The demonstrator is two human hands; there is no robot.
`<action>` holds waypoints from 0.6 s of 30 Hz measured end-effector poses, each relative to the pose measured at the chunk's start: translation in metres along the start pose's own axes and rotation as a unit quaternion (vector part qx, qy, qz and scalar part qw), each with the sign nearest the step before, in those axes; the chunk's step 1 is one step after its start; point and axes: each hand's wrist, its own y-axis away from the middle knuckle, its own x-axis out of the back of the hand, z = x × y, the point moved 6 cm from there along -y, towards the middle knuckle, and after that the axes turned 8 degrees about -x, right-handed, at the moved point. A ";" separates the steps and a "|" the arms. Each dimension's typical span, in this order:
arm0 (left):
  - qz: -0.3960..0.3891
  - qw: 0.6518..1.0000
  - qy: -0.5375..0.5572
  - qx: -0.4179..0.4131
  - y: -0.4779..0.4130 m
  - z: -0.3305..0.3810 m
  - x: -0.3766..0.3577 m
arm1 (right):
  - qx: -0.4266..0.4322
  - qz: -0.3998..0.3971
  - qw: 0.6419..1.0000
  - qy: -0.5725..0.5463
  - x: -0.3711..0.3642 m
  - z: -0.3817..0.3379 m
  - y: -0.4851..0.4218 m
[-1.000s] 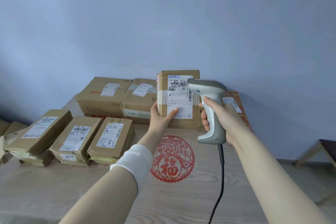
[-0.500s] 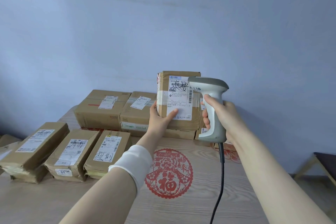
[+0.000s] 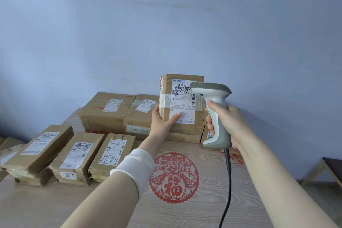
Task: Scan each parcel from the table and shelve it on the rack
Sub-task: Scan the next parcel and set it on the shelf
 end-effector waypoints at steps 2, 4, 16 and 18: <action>0.000 1.000 -0.002 0.001 -0.001 -0.001 0.002 | -0.001 -0.001 1.000 0.004 -0.001 0.001 0.000; -0.002 1.000 -0.004 0.002 0.000 -0.001 0.002 | 0.001 0.000 1.000 0.005 -0.001 0.001 0.000; 0.007 1.000 0.000 0.008 0.003 -0.005 0.008 | 0.001 -0.007 1.000 -0.005 0.000 0.004 0.002; 0.010 1.000 0.000 0.011 0.004 -0.005 0.009 | 0.000 -0.009 1.000 -0.003 0.000 0.006 0.003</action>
